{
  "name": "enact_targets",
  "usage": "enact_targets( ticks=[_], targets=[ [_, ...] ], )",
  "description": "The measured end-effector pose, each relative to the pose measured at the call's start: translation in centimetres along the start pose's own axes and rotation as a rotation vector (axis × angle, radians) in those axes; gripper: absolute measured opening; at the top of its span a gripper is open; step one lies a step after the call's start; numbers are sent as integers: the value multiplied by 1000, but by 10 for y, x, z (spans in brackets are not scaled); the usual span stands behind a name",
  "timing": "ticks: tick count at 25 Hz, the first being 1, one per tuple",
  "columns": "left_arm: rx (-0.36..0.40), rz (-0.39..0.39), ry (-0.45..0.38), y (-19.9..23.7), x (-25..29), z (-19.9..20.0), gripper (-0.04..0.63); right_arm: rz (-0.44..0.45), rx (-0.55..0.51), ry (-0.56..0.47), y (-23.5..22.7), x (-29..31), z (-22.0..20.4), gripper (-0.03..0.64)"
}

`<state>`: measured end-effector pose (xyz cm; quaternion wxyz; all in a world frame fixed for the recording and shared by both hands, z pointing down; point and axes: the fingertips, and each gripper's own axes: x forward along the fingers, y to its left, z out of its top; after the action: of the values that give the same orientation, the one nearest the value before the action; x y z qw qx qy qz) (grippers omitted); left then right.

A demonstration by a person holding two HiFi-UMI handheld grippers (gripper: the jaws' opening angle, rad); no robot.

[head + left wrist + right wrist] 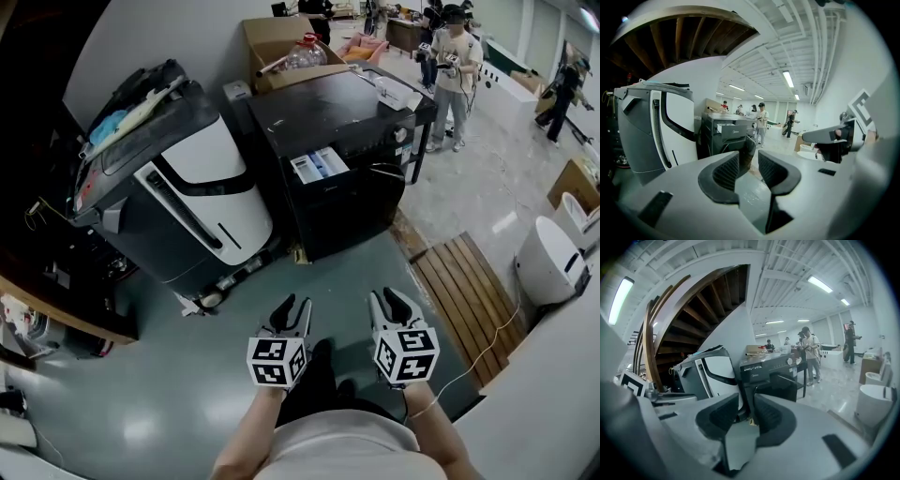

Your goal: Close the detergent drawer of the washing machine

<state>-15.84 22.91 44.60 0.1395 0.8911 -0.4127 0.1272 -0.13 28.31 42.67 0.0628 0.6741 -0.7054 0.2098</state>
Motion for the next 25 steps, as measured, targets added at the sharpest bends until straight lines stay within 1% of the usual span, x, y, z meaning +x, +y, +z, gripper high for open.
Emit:
enact_targets(
  ticks=[5,9,19,25],
  targets=[
    [-12,-8,11,11,23,0,121,-21,8,10,-11,18,4,89],
    [-26,-16,24,27,51,4,127,-34,13,22,-17,43,10,89],
    [-41,-28,47,81,155,36,140,-83,26,45,-54,145,49,89],
    [-48,-39,56,109,207,59,149,-102,28,49,-67,195,74,89]
  ],
)
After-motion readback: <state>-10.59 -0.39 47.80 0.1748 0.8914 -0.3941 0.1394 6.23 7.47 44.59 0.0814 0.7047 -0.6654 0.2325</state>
